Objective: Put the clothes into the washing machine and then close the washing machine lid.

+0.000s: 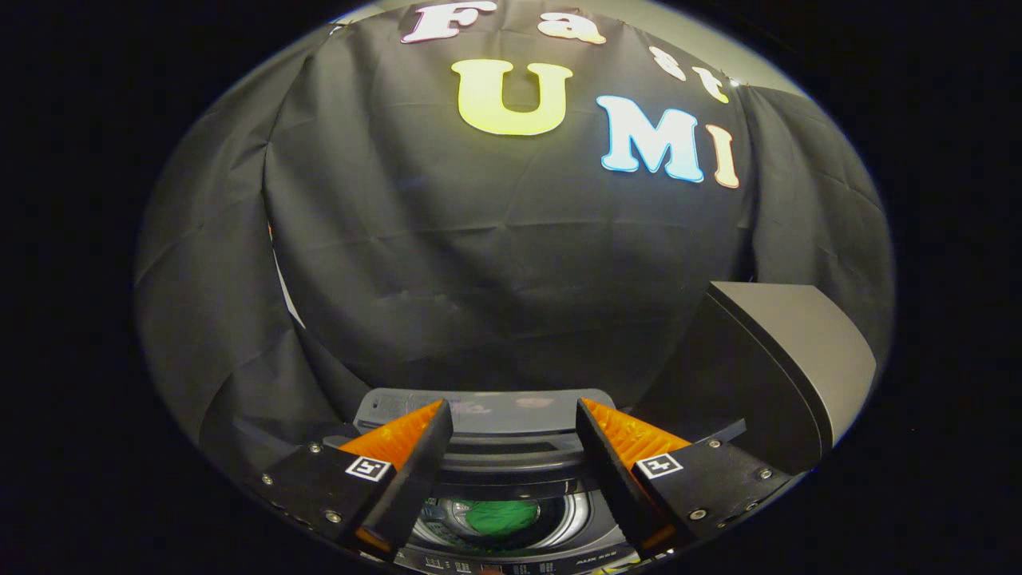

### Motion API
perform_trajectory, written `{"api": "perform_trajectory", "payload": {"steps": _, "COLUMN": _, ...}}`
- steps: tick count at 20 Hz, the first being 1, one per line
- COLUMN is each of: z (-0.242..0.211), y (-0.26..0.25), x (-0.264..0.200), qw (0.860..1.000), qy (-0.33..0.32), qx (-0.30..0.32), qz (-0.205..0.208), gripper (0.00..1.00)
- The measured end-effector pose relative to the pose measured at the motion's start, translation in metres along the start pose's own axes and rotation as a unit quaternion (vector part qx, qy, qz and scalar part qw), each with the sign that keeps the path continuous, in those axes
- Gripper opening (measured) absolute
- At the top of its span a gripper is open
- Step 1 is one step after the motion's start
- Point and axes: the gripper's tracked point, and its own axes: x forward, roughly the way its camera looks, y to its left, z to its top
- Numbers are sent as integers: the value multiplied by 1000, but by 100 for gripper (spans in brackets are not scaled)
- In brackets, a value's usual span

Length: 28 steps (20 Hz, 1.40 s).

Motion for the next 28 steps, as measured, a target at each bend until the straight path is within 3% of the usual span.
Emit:
{"api": "perform_trajectory", "payload": {"steps": 4, "z": -25, "y": 3, "x": -12, "qw": 999, "qy": 7, "qx": -33, "qz": -12, "gripper": 96}}
{"api": "perform_trajectory", "payload": {"steps": 10, "z": -39, "y": 21, "x": -31, "qw": 997, "qy": -7, "qx": -79, "qz": 11, "gripper": 97}}
{"api": "perform_trajectory", "payload": {"steps": 14, "z": -47, "y": 5, "x": -80, "qw": 997, "qy": -37, "qx": -64, "qz": 21, "gripper": 95}}
{"api": "perform_trajectory", "payload": {"steps": 20, "z": -87, "y": -70, "x": -190, "qw": 995, "qy": -79, "qx": -49, "qz": 38, "gripper": 95}}
{"api": "perform_trajectory", "payload": {"steps": 28, "z": -139, "y": -226, "x": -336, "qw": 980, "qy": -158, "qx": -81, "qz": 88, "gripper": 95}}
